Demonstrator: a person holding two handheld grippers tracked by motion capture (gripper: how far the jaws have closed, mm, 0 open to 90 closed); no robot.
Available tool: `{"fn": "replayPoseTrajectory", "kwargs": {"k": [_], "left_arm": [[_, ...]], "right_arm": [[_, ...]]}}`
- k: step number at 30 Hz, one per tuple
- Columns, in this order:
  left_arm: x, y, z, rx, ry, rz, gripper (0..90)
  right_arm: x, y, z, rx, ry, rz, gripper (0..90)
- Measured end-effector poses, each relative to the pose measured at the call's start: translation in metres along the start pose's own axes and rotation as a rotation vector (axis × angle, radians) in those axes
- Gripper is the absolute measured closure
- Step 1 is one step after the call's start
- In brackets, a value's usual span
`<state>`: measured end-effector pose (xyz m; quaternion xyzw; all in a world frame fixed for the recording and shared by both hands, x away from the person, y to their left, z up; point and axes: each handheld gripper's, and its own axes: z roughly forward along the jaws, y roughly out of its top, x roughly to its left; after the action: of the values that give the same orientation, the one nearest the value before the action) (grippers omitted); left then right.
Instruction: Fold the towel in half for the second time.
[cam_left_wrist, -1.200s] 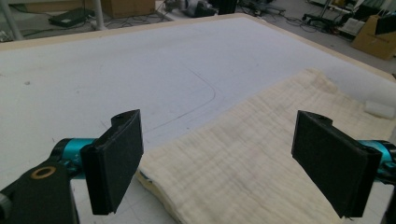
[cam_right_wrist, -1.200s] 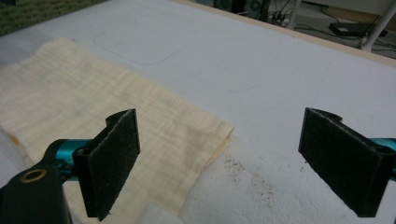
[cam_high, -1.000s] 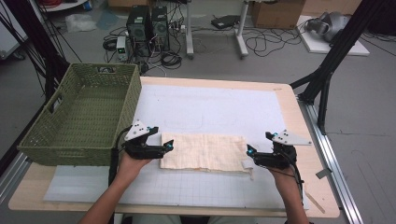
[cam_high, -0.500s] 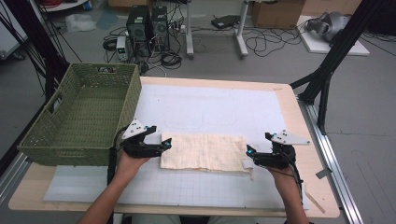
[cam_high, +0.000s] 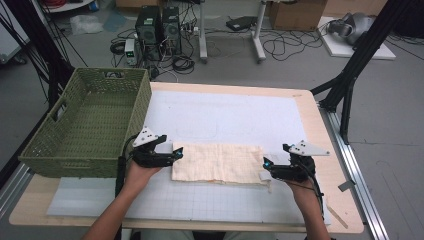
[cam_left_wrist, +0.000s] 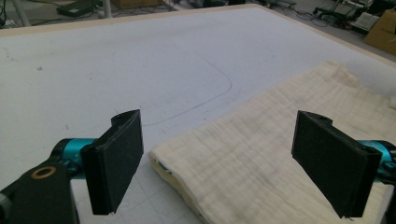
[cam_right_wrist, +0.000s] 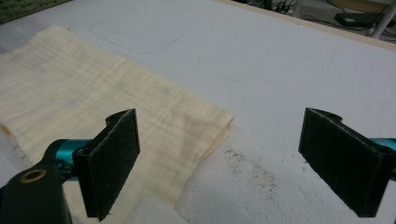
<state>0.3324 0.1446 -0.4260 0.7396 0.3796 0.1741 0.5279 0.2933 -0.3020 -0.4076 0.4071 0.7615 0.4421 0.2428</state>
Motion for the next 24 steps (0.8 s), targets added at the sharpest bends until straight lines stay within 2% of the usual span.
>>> {"fn": "replayPoseTrajectory", "kwargs": {"k": [8, 10, 17, 20, 24], "left_arm": [[0.003, -0.003, 0.008, 0.036, -0.006, -0.013, 21.0], [0.006, -0.002, 0.011, 0.041, 0.002, -0.024, 21.6], [0.011, 0.009, 0.027, 0.086, 0.059, -0.017, 29.9], [0.014, 0.010, 0.036, 0.136, 0.078, 0.006, 33.2], [0.017, 0.007, 0.044, 0.193, 0.094, 0.017, 37.1]], "right_arm": [[0.000, -0.004, 0.003, 0.025, 0.023, 0.009, 11.8], [0.000, -0.004, 0.003, 0.027, 0.024, 0.011, 11.8], [-0.001, -0.004, 0.006, 0.034, 0.033, 0.010, 11.8], [0.000, -0.004, 0.007, 0.036, 0.037, 0.007, 11.8], [0.000, -0.005, 0.007, 0.038, 0.039, 0.005, 11.8]]}}
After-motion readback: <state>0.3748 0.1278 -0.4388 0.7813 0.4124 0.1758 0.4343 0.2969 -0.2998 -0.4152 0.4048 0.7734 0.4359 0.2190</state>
